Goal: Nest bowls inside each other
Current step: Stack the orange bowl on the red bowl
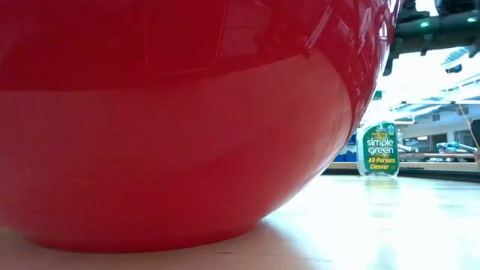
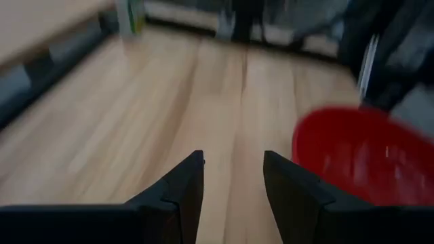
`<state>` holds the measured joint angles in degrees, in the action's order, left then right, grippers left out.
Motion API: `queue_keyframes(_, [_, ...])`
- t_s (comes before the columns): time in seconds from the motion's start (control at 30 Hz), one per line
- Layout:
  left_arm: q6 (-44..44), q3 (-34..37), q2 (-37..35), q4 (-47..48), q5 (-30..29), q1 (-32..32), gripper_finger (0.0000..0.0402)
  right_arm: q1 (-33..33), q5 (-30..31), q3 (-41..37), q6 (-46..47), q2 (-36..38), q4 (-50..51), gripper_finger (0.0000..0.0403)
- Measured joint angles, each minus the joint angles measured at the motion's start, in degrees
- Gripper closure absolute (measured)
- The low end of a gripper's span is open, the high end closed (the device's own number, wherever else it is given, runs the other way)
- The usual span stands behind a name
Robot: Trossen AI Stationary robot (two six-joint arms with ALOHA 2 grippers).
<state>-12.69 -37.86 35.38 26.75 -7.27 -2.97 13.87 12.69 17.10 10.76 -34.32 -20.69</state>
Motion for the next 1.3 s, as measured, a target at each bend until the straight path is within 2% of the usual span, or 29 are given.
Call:
queue_keyframes(0.2, [-1.43,-9.51,7.61,15.84,0.05,-0.99,0.0246,0.00,-3.90,5.02,0.58,-12.68,-0.54,0.0245])
queue_keyframes(0.37, [-4.70,-11.11,10.54,19.97,0.04,-2.41,0.0246,-0.02,-9.04,11.80,-1.80,-22.90,0.65,0.0245])
queue_keyframes(0.6, [-7.33,-11.15,11.39,21.36,0.04,-7.80,0.0246,-0.58,-9.75,20.56,-4.43,-32.14,4.23,0.0245])
queue_keyframes(1.03, [-10.37,-11.15,11.45,21.99,0.04,-17.93,0.0246,-5.66,-9.81,29.76,-4.75,-42.81,7.10,0.0245])
queue_keyframes(1.3, [-12.25,-11.15,11.45,22.03,1.12,-23.23,0.0246,-10.61,-9.81,41.63,-4.55,-52.83,13.39,0.0245])
